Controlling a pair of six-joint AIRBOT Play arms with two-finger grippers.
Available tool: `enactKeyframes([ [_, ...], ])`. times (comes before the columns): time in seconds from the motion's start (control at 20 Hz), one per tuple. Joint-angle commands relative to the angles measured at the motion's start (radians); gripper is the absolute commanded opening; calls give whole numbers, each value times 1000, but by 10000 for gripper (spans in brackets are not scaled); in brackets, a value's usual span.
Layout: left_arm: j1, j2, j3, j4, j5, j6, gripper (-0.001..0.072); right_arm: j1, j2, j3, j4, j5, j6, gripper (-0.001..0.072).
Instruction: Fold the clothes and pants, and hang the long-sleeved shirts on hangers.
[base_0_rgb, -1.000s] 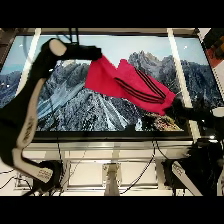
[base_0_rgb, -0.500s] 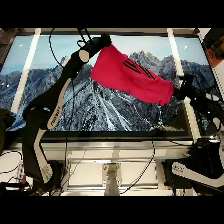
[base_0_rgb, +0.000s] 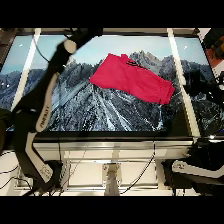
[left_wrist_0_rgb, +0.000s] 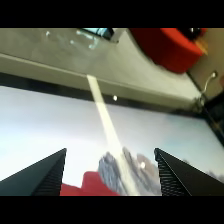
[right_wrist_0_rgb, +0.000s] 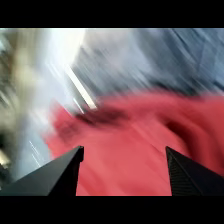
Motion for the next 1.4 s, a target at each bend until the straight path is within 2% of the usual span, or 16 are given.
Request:
enactKeyframes([
  [0.0, 53, 126, 1, 0, -359, 145, 634, -130, -90, 22, -111, 495, -122, 562],
  [0.05, 56, 161, 1, 1, -414, 172, 633, -135, -132, 22, -109, 536, -130, 630],
  [0.2, 53, 227, 1, 0, -491, 183, 634, -115, -239, 40, -95, 526, -209, 678],
  [0.65, 21, 245, -19, 0, -581, 183, 634, 14, -426, 268, -94, 526, -208, 684],
  [1.0, -4, 245, -37, 0, -587, 183, 634, 75, -465, 276, -102, 443, -181, 668],
  [1.05, -4, 245, -37, 0, -587, 183, 634, 80, -465, 276, -101, 428, -182, 571],
  [1.1, -4, 245, -37, 0, -587, 183, 634, 86, -465, 276, -96, 426, -181, 363],
  [1.2, -4, 245, -37, 0, -587, 183, 634, 86, -464, 280, -59, 437, -181, 77],
  [1.25, -4, 245, -37, 0, -587, 183, 633, 83, -463, 294, -40, 455, -181, 14],
  [1.35, -4, 245, -37, 0, -587, 183, 625, 67, -449, 351, 16, 512, -181, 12],
])
